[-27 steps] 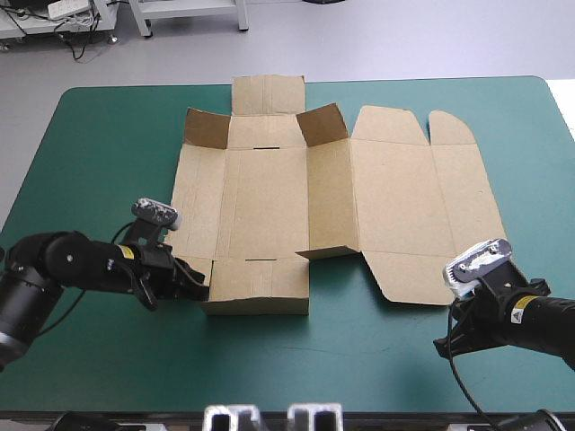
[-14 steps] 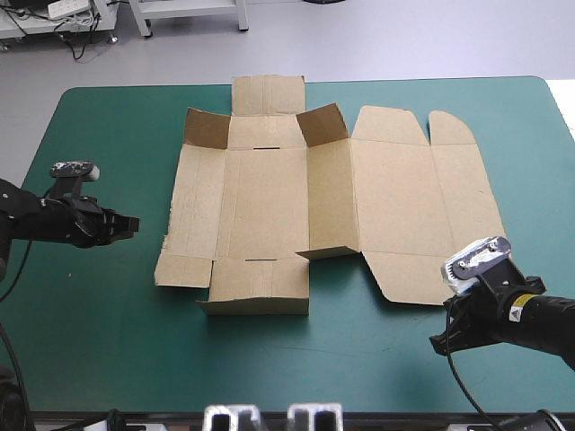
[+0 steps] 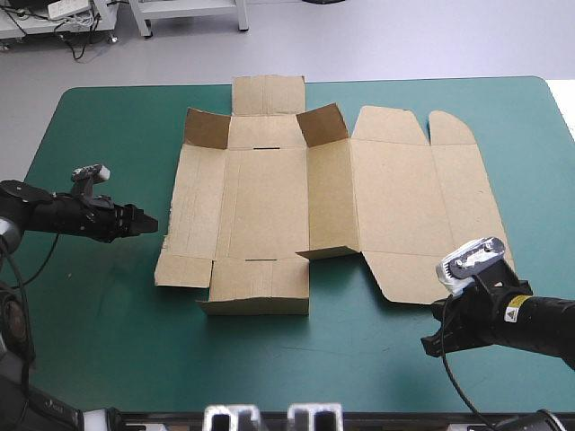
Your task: Fold the box
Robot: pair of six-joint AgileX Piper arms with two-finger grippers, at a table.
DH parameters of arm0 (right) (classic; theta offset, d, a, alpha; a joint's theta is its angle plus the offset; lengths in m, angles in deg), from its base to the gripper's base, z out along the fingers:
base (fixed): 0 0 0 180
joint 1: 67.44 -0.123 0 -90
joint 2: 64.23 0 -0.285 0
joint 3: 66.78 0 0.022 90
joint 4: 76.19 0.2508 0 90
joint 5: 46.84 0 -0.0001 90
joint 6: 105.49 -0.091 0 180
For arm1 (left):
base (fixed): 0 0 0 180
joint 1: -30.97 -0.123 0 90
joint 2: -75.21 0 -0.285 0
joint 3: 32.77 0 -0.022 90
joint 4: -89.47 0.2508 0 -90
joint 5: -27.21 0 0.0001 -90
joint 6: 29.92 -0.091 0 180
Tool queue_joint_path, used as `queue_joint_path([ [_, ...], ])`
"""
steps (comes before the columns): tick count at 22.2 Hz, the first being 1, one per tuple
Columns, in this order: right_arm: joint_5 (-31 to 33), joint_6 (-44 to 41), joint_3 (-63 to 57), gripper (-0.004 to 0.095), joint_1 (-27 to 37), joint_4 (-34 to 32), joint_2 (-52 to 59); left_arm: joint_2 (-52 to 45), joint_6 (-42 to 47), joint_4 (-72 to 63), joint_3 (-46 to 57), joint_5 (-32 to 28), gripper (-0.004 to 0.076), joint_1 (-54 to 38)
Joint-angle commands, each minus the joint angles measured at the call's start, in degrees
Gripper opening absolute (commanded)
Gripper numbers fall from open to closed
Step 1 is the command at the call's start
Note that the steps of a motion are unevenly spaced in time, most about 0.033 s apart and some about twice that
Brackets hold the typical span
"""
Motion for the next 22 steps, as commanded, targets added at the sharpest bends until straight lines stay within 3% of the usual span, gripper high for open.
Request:
queue_joint_path([
  [1,-2.44,1.48,1.54,-0.0019,0.10,1.33,0.09,2.44,-3.91,-5.99,-1.72,5.40,0.0461,-0.10],
  [5,-2.18,2.00,1.54,-0.0019,0.10,1.33,0.09,6.55,-7.54,-9.61,-1.72,10.74,0.0461,-0.10],
  [11,-0.73,2.00,1.54,-0.0019,0.10,1.53,0.09,10.97,-9.09,-18.49,-1.72,9.33,0.0458,0.77],
  [16,0.03,2.00,1.54,-0.0019,0.10,1.33,0.09,13.30,-10.13,-17.15,-1.72,7.09,0.0419,8.04],
  [18,0.29,3.16,1.54,-0.0019,0.10,1.33,0.09,14.46,-7.37,-18.82,-1.72,3.75,0.0313,12.43],
  [19,0.30,3.25,1.54,-0.0019,0.10,1.33,0.09,14.59,-7.04,-19.50,-1.72,3.52,0.0214,13.81],
  [20,0.30,3.28,1.54,-0.0019,0.10,1.33,0.09,14.59,-7.04,-20.26,-1.72,3.26,0.0064,14.80],
  [21,0.30,3.28,1.54,-0.0019,0.10,1.33,0.09,14.59,-7.19,-21.00,-1.72,3.48,-0.0003,15.48],
  [22,0.30,3.28,1.54,-0.0019,0.10,1.33,0.09,14.35,-7.30,-21.59,-2.02,4.74,-0.0006,15.77],
])
